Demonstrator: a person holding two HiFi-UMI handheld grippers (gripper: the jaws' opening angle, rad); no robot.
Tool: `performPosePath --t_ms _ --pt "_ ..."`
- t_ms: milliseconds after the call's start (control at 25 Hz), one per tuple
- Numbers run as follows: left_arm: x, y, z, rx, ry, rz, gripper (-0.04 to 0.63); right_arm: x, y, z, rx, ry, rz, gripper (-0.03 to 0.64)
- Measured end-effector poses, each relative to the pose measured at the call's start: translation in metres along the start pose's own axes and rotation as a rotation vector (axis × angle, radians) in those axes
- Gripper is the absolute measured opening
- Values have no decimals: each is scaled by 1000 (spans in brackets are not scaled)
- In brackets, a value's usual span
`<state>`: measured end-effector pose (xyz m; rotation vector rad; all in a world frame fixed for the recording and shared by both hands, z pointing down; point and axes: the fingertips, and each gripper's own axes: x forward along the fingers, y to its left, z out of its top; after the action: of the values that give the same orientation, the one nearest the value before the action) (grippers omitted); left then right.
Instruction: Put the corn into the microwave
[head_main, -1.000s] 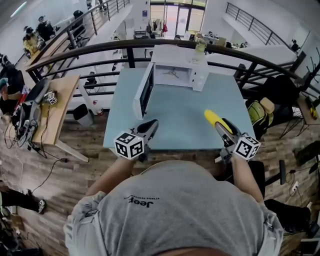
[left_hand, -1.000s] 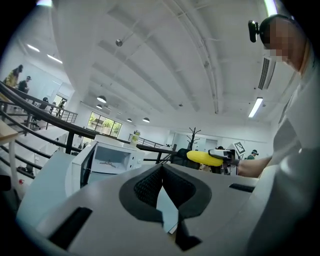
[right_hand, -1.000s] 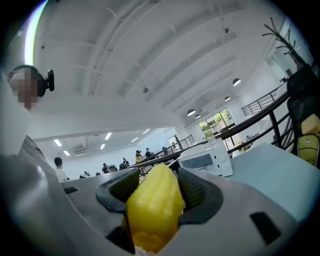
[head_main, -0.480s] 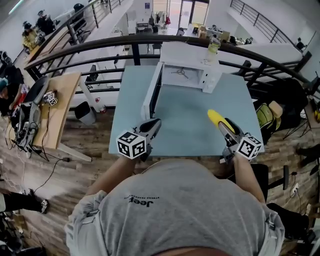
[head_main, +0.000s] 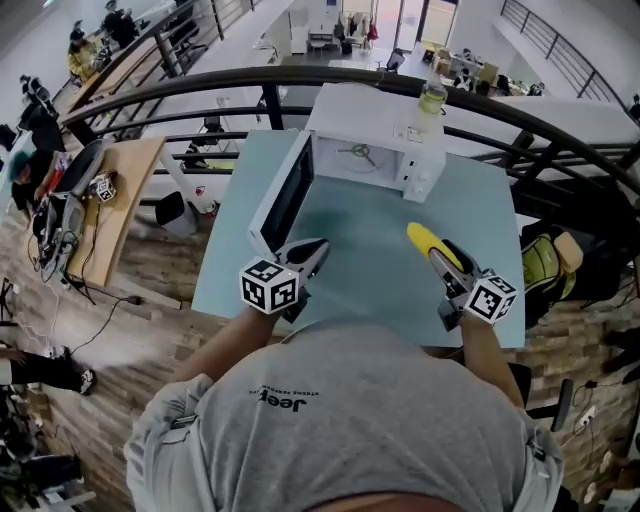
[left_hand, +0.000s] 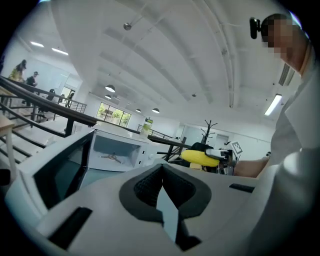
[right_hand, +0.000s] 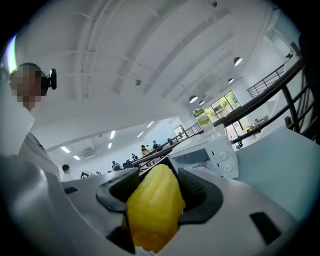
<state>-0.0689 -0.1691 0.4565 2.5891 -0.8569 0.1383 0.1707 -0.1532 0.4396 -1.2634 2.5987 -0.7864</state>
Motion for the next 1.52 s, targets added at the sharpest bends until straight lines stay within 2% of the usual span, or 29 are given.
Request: performPosePath --t_ms 120,360,520,720,840,1040,1160,1320,1520 --pt "41 -18 13 -3 5 17 19 5 -32 11 12 44 58 253" --pt "100 -30 21 5 35 110 19 7 -89 22 62 90 135 253" --pt "111 -29 24 25 61 148 20 21 -109 22 77 105 177 253" --pt "92 -7 22 25 79 187 20 49 -106 15 76 120 189 253" --pt "85 16 20 16 82 163 18 73 -99 12 54 115 171 253" --pt "90 49 6 -1 98 56 18 115 -96 -5 79 115 71 253" --pt "100 68 5 39 109 9 18 140 -93 -9 79 114 24 253" --pt "121 87 -2 55 110 0 18 168 -101 -14 51 158 -1 253" --pt "143 119 -3 44 90 36 18 209 -120 -19 7 195 -2 253"
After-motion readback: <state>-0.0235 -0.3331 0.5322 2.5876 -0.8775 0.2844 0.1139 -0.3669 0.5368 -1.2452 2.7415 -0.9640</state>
